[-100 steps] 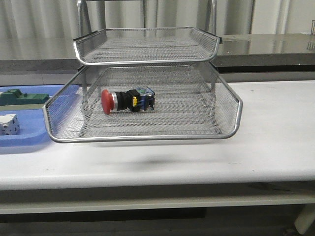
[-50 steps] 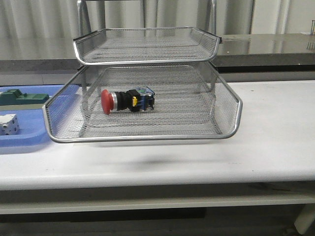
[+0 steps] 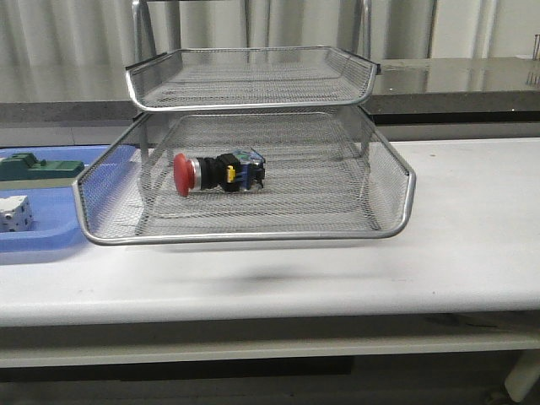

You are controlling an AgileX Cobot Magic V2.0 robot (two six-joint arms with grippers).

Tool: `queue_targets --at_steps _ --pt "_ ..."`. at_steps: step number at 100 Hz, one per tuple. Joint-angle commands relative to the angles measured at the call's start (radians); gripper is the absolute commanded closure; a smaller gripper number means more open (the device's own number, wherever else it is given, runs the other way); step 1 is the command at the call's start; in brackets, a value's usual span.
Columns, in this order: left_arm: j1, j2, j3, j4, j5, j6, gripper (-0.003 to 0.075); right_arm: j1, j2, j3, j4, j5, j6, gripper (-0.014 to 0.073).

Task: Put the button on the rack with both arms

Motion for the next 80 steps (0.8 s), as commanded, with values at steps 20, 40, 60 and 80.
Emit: queue_targets --at_steps 20,40,60,80 --pt "0.001 0.003 -0.026 -0.011 -0.056 -0.012 0.0741 -0.001 0.123 -0.023 0.255 -0.213 -0.008 0.0655" --pt "0.001 0.003 -0.026 -0.011 -0.056 -0.012 0.0741 -0.001 0.313 -0.023 0.427 -0.258 -0.069 0.0655" --pt "0.001 0.003 -0.026 -0.011 -0.056 -0.012 0.0741 0.02 0.466 -0.023 0.577 -0.345 -0.185 0.0655" --pt "0.001 0.003 -0.026 -0.011 -0.056 -0.012 0.0741 0.147 0.594 -0.023 0.58 -0.449 -0.183 0.0655"
